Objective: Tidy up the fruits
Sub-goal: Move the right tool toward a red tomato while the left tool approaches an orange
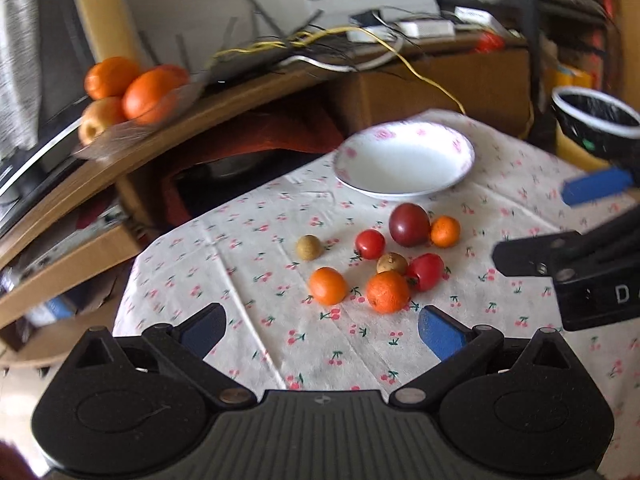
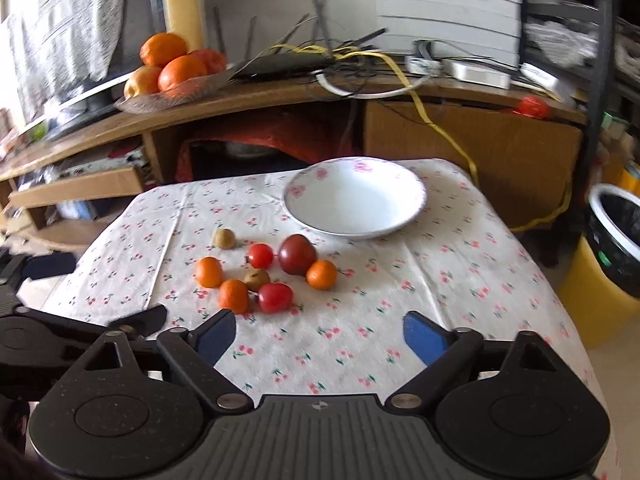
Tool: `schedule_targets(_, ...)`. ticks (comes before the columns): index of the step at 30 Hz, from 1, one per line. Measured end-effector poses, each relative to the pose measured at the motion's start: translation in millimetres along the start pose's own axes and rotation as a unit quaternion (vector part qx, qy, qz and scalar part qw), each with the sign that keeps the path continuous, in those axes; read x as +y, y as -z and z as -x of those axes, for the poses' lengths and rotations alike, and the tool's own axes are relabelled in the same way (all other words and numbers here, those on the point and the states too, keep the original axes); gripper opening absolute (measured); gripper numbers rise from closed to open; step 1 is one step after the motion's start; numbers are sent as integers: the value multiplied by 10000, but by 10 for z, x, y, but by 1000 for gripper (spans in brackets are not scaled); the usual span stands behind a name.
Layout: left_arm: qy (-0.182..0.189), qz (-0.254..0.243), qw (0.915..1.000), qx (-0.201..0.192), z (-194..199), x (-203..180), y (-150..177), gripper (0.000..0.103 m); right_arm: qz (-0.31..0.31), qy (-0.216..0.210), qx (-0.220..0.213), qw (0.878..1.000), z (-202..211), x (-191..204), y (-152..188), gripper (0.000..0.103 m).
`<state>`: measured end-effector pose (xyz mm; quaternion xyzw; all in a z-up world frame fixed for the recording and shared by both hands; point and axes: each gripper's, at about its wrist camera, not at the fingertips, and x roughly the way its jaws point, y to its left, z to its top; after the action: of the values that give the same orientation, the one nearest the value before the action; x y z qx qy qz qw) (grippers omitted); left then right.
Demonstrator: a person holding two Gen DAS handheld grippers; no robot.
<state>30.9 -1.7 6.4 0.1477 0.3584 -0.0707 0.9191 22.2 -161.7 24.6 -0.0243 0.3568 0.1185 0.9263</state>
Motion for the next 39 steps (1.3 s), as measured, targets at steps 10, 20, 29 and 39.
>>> schedule_targets(10,684,103,9972,291,-379,73,-27,103,304,-546,496,9968,-526,-40,-136,66)
schedule_targets(20,763,83,9968,236,-429,110,-132,103,383,-512,587,9962,-559,-102,-173,65)
schedule_targets(29,816,168,9954,482,-605,173,-134,102,446,-595,722,9946,-725,-135,-233,65)
schedule_targets(39,857,106,9945,587,-651,145,-163,101,417,-601,823,9939,-796,-138,-237,62)
